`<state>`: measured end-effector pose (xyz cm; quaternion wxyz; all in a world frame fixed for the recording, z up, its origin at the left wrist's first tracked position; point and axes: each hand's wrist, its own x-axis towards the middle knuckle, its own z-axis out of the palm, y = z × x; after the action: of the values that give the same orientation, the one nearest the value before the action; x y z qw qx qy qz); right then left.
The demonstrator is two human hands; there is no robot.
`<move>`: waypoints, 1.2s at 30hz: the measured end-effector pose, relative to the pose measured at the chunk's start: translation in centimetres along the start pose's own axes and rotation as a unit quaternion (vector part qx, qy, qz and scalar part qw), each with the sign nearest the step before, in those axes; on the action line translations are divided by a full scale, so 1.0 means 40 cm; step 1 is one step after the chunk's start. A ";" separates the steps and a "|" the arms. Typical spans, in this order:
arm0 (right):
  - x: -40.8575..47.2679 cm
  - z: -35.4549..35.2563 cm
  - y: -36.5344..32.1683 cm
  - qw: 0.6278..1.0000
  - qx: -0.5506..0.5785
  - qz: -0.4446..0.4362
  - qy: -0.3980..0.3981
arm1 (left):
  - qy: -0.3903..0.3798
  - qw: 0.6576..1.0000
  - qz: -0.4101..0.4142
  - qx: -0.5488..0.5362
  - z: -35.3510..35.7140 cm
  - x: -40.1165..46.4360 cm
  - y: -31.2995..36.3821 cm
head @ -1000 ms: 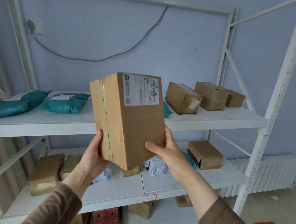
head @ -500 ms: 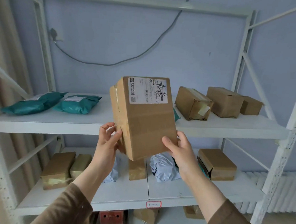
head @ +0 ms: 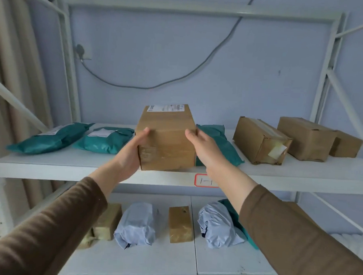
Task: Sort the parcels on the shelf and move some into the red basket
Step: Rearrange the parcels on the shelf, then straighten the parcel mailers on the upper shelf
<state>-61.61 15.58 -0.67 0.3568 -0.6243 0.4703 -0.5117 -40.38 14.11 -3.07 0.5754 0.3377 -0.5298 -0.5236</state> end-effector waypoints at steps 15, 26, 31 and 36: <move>0.270 0.086 0.083 0.999 -0.011 0.049 -0.016 | 0.156 0.985 -0.045 0.064 -0.090 0.271 -0.026; 0.311 -0.180 0.136 0.978 -0.093 -0.042 0.179 | 0.031 0.917 0.271 0.290 0.220 0.262 0.017; 0.351 -0.260 0.202 0.980 -0.080 0.068 0.170 | -0.075 0.968 0.004 0.240 0.347 0.355 -0.081; 0.405 -0.279 0.258 0.974 -0.076 0.161 0.139 | -0.009 0.981 -0.151 0.125 0.357 0.472 -0.174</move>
<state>-74.21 -2.59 -2.84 0.3173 -0.4881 0.6472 -0.4921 -57.92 -3.20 -1.79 0.4385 0.4785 -0.5389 -0.5370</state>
